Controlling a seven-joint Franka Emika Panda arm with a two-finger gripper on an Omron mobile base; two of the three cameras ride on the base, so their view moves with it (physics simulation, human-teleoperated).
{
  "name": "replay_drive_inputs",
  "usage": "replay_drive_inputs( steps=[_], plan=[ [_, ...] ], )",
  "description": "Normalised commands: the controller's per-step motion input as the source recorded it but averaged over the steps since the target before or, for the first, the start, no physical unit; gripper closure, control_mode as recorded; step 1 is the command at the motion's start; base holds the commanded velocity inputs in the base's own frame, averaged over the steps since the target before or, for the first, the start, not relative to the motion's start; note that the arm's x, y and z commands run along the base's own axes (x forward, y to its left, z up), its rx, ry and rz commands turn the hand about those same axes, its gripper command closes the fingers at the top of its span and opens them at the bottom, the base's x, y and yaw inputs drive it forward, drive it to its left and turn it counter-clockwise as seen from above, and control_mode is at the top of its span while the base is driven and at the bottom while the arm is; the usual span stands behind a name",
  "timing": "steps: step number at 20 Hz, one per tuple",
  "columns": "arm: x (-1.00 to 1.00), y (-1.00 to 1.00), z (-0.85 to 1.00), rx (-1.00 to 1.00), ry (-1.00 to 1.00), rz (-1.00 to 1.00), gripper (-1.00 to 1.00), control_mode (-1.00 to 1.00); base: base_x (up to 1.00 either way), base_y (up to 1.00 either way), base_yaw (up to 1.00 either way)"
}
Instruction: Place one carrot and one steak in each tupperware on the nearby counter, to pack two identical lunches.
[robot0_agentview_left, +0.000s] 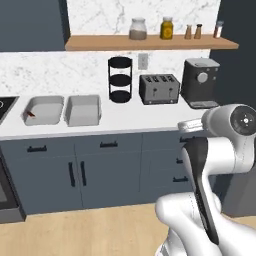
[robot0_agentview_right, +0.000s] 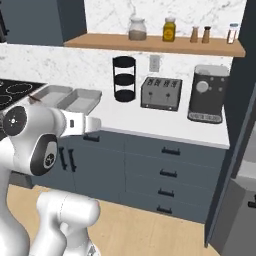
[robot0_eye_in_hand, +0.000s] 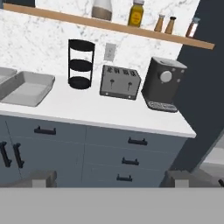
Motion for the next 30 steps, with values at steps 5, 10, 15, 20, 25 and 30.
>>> replay_drive_inputs(
  steps=[5, 10, 15, 20, 25, 30],
  plan=[
    [0.0, 0.0, 0.0, 0.0, 0.0, 0.0, -1.0, 1.0, -0.59, -0.93, 0.04],
    [0.0, 0.0, 0.0, 0.0, 0.0, 0.0, -1.0, 1.0, -0.2, -1.0, 0.07],
    [0.0, 0.0, 0.0, 0.0, 0.0, 0.0, -1.0, 1.0, 0.0, -1.0, 0.09],
    [0.0, 0.0, 0.0, 0.0, 0.0, 0.0, -1.0, 1.0, 0.0, -0.29, 0.01],
    [0.0, 0.0, 0.0, 0.0, 0.0, 0.0, -1.0, 1.0, 0.34, -0.57, 0.0],
    [0.0, 0.0, 0.0, 0.0, 0.0, 0.0, -1.0, 1.0, 0.28, -0.36, -0.02]
  ],
)
